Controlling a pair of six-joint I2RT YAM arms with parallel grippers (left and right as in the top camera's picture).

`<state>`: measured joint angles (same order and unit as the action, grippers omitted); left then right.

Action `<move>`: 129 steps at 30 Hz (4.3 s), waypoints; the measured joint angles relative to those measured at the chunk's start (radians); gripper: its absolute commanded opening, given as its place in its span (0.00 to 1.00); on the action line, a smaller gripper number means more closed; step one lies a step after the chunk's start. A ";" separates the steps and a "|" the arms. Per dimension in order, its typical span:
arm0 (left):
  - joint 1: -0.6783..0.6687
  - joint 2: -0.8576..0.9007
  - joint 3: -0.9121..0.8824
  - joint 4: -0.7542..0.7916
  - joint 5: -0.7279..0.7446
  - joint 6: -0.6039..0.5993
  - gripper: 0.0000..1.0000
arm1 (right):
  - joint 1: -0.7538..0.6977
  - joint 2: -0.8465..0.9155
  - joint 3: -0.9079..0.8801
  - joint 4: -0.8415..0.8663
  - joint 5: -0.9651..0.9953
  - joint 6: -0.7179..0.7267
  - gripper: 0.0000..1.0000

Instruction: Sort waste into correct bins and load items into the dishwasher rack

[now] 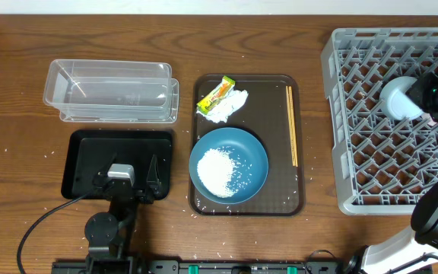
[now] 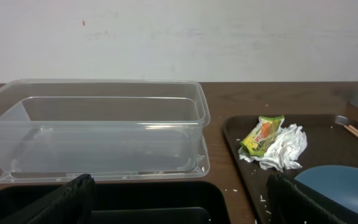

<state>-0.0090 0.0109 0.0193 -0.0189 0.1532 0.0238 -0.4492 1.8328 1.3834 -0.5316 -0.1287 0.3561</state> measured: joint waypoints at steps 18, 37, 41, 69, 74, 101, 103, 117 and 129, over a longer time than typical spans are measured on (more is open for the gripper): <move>0.000 0.000 0.000 0.000 0.000 0.000 0.91 | 0.016 0.000 0.000 0.105 0.012 0.001 0.01; 0.000 0.000 0.000 0.000 0.000 0.000 0.91 | 0.037 -0.027 0.002 0.055 -0.014 0.002 0.01; 0.000 0.000 0.000 0.000 0.000 0.000 0.91 | 0.048 -0.047 0.006 -0.041 -0.023 0.003 0.01; 0.000 0.000 0.000 0.000 0.000 0.000 0.91 | 0.050 -0.013 0.006 0.062 0.134 0.003 0.01; 0.000 0.000 0.000 0.000 0.000 0.000 0.91 | 0.050 0.000 0.006 0.080 0.140 0.003 0.01; 0.000 0.000 0.000 0.000 0.000 0.000 0.91 | 0.055 0.014 0.045 -0.061 0.138 0.002 0.01; 0.000 0.000 0.000 0.000 0.000 0.000 0.91 | 0.055 0.026 0.041 -0.053 0.142 0.002 0.01; 0.000 0.000 0.000 0.000 0.000 0.000 0.91 | 0.056 0.029 0.040 0.089 0.145 0.002 0.01; 0.000 0.000 0.000 0.000 0.000 0.000 0.91 | 0.056 0.095 0.040 0.165 0.100 0.003 0.01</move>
<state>-0.0090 0.0109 0.0193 -0.0189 0.1532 0.0238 -0.3931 1.9282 1.4235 -0.3668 -0.0288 0.3588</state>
